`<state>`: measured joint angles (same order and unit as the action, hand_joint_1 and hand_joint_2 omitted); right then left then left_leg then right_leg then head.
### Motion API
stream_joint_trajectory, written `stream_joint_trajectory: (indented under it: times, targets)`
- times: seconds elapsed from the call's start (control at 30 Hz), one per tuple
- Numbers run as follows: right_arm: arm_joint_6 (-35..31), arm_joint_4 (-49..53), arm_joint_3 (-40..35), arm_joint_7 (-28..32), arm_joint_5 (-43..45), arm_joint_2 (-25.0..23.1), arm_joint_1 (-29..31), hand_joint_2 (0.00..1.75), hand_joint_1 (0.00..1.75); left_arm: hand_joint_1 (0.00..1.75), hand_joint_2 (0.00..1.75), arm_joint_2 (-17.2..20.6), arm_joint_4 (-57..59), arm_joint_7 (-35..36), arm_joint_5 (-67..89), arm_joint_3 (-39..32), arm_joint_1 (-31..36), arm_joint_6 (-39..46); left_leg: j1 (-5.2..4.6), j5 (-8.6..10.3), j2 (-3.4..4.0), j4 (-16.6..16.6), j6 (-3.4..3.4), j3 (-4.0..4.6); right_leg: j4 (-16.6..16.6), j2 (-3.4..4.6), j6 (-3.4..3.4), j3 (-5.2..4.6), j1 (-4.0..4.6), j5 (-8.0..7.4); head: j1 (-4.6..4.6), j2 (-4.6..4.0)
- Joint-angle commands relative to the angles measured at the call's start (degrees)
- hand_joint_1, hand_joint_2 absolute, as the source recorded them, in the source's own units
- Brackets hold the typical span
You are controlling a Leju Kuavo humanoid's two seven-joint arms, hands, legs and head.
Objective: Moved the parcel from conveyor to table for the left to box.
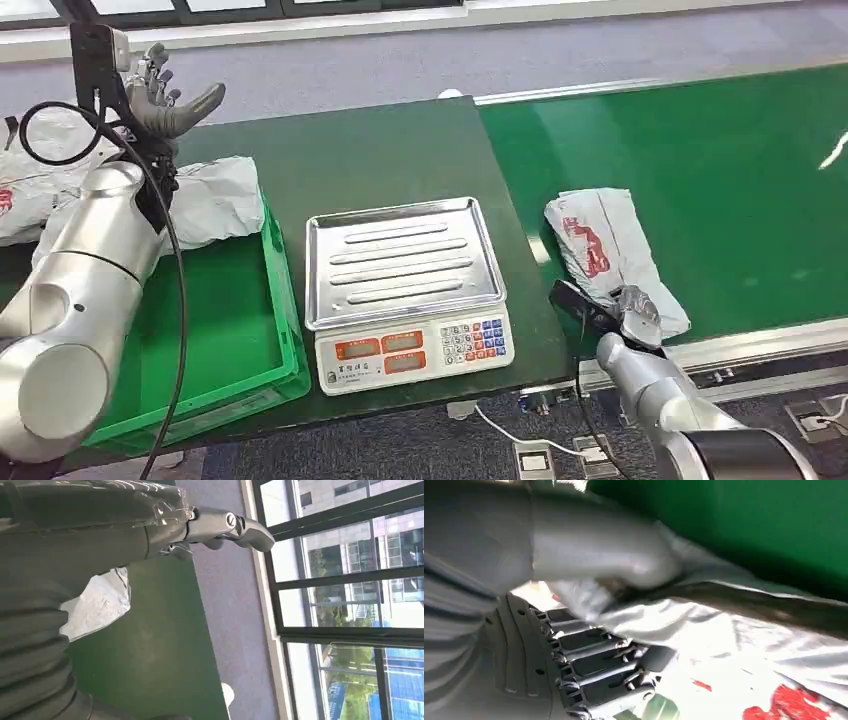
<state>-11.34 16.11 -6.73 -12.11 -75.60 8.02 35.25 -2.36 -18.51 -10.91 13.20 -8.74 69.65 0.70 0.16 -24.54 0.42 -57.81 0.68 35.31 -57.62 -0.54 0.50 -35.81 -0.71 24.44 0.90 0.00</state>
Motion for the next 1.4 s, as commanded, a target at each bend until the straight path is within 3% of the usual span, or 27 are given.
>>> stream_joint_trajectory:
  times: [0.03,0.17,0.2,0.23,0.27,0.3,0.33,0.37,0.4,1.07,1.1,1.13,1.27,1.3,1.33,1.4]
  targets:
    - [-1.0,-2.0,4.8,1.8,0.4,-1.6,2.3,1.75,0.0,0.0,1.75,0.5,3.0,0.0,-0.5,1.7,0.7,-0.4,0.07,-0.05,-0.02,0.1,0.01,-0.21,0.1,0.06,-0.03,0.23,0.06,0.03,0.0,0.0]
    - [-4.7,-1.2,8.8,7.8,3.9,-1.8,5.6,1.75,0.05,0.0,1.75,0.5,3.3,-0.1,-0.8,1.5,-0.2,-0.2,0.0,-0.07,0.13,0.1,0.0,-0.25,0.1,0.22,-0.03,0.22,-0.01,0.0,0.0,0.0]
    - [-5.7,-0.2,10.3,11.1,5.7,-2.0,6.9,1.75,0.77,0.0,1.75,0.5,3.3,-0.2,-0.9,1.4,-0.5,0.1,-0.03,-0.04,0.09,0.0,-0.01,-0.09,0.0,0.16,-0.01,0.06,-0.06,0.0,0.0,0.0]
    - [-6.8,0.6,10.8,12.6,6.2,-2.2,7.8,1.75,1.08,0.0,1.75,0.6,3.3,-0.3,-1.0,1.3,-0.7,0.2,-0.02,-0.06,0.12,0.0,-0.01,-0.18,0.0,0.22,-0.03,0.14,-0.07,0.01,0.0,0.0]
    - [-8.2,1.5,11.2,14.1,6.8,-2.6,8.7,1.75,0.31,0.0,1.75,0.6,3.4,-0.3,-1.0,1.2,-0.9,0.3,-0.06,-0.05,0.18,0.0,-0.02,-0.07,0.0,0.26,-0.01,0.0,-0.13,-0.01,0.0,0.0]
    - [-9.8,2.4,12.2,16.9,8.4,-3.2,10.1,1.75,0.0,0.0,1.75,0.6,3.4,-0.5,-1.0,1.2,-1.2,0.4,-0.04,-0.07,0.23,0.0,-0.01,-0.13,0.0,0.32,-0.03,0.05,-0.14,-0.02,0.0,0.0]
    - [-10.5,3.1,12.7,18.8,9.3,-3.7,11.0,1.75,0.0,0.0,1.75,0.7,3.4,-0.7,-1.0,1.2,-1.4,0.4,-0.04,-0.06,0.24,0.0,-0.02,-0.05,0.0,0.32,-0.02,-0.02,-0.15,-0.03,0.0,0.0]
    - [-11.4,4.0,13.2,21.5,10.6,-4.1,11.9,1.75,0.96,0.0,1.75,0.7,3.4,-0.8,-1.0,1.2,-1.5,0.3,-0.03,-0.07,0.26,0.0,-0.02,-0.09,0.0,0.35,-0.03,0.02,-0.15,-0.04,0.0,0.0]
    - [-11.7,4.9,13.7,24.1,12.2,-4.5,13.1,1.75,1.75,0.0,1.75,0.6,3.4,-1.1,-1.1,1.1,-1.7,0.2,-0.06,-0.03,0.2,0.0,-0.01,0.01,-0.1,0.26,0.0,-0.08,-0.2,-0.03,0.0,0.0]
    - [-15.4,6.9,11.5,30.0,17.3,-5.1,17.9,1.75,1.75,0.0,1.75,-0.4,3.8,-0.7,-1.0,1.0,-1.5,1.0,0.02,-0.08,0.06,0.0,0.0,-0.12,0.0,0.16,-0.05,0.1,-0.14,0.02,0.0,0.0]
    - [-14.2,5.9,10.9,28.3,17.0,-5.1,18.2,1.75,0.59,0.0,1.75,-0.4,3.9,-0.6,-1.0,0.9,-1.6,1.0,0.01,-0.02,-0.03,0.0,-0.01,0.01,0.0,0.04,-0.01,0.0,-0.15,-0.01,0.0,0.0]
    - [-12.8,4.8,10.3,26.6,16.6,-5.0,18.4,1.75,0.0,0.0,1.75,-0.5,3.9,-0.5,-1.1,0.8,-1.7,1.0,0.01,-0.05,0.01,0.0,0.0,-0.1,0.0,0.1,-0.03,0.09,-0.14,0.02,0.0,0.0]
    - [-2.0,-0.8,5.2,15.4,11.5,-4.3,15.8,1.75,0.0,0.0,1.75,-0.3,4.1,-0.2,-0.9,0.8,-1.3,0.9,0.1,-0.07,-0.04,0.1,0.0,-0.26,0.2,0.06,-0.04,0.32,-0.04,0.01,0.0,0.0]
    - [-0.8,-1.4,2.8,11.4,8.6,-3.8,14.2,1.75,0.0,0.0,1.75,-0.3,4.1,-0.1,-0.9,0.8,-1.1,0.6,0.09,-0.05,-0.06,0.1,0.0,-0.35,0.2,0.05,-0.05,0.4,-0.05,0.01,0.0,0.0]
    - [-1.8,-1.3,2.7,11.6,8.7,-3.7,12.9,1.75,0.0,0.0,1.75,-0.3,4.1,0.0,-0.9,0.8,-1.0,0.6,0.11,-0.04,-0.12,0.1,0.0,-0.2,0.1,-0.05,-0.03,0.29,-0.02,0.02,0.0,0.0]
    - [2.4,-3.0,-0.1,2.2,4.7,-2.3,9.7,1.75,0.0,0.0,1.75,-0.6,4.0,0.3,-0.7,1.0,-0.7,0.3,0.17,-0.06,-0.18,0.1,0.0,-0.35,0.3,-0.08,-0.04,0.49,0.04,0.03,0.0,0.0]
